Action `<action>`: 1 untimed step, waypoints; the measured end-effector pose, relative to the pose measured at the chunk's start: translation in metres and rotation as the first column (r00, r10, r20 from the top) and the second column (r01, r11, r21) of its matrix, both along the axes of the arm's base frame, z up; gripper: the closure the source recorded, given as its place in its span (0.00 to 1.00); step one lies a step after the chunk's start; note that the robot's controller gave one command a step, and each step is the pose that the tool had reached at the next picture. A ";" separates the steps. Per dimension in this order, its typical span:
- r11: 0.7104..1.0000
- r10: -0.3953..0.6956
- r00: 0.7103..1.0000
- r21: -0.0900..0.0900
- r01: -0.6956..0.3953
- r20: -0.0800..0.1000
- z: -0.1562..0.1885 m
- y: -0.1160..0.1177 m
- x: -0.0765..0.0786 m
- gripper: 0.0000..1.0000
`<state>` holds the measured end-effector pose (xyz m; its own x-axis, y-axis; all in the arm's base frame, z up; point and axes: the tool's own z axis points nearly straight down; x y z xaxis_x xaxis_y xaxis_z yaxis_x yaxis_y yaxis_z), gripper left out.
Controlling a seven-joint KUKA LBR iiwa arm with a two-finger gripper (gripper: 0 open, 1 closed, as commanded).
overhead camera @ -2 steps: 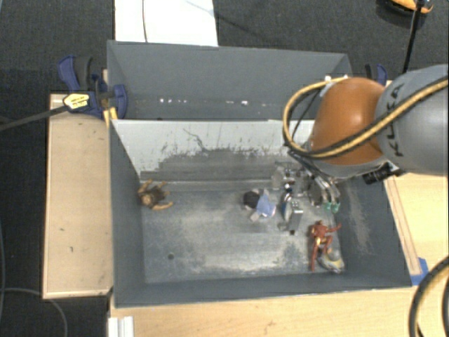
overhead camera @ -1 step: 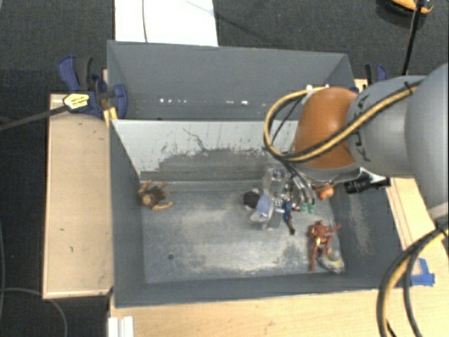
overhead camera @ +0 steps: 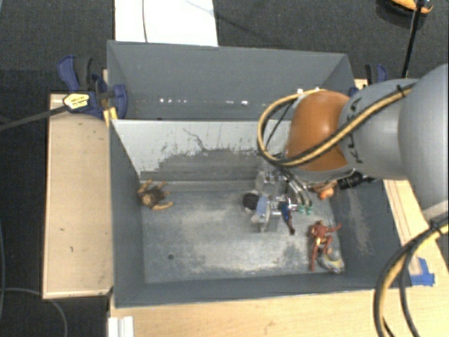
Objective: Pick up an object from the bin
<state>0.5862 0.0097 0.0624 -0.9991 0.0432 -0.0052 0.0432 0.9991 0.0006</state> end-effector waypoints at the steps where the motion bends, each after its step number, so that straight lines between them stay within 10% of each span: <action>1: 0.984 -0.179 0.984 0.003 0.179 0.004 0.023 0.005 0.000 0.00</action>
Offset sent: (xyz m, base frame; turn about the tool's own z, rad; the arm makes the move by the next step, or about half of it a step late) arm 0.0000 0.0000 0.0000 0.0000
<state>0.5860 0.0151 0.0854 -0.9752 0.2211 -0.0091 0.2210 0.9753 0.0033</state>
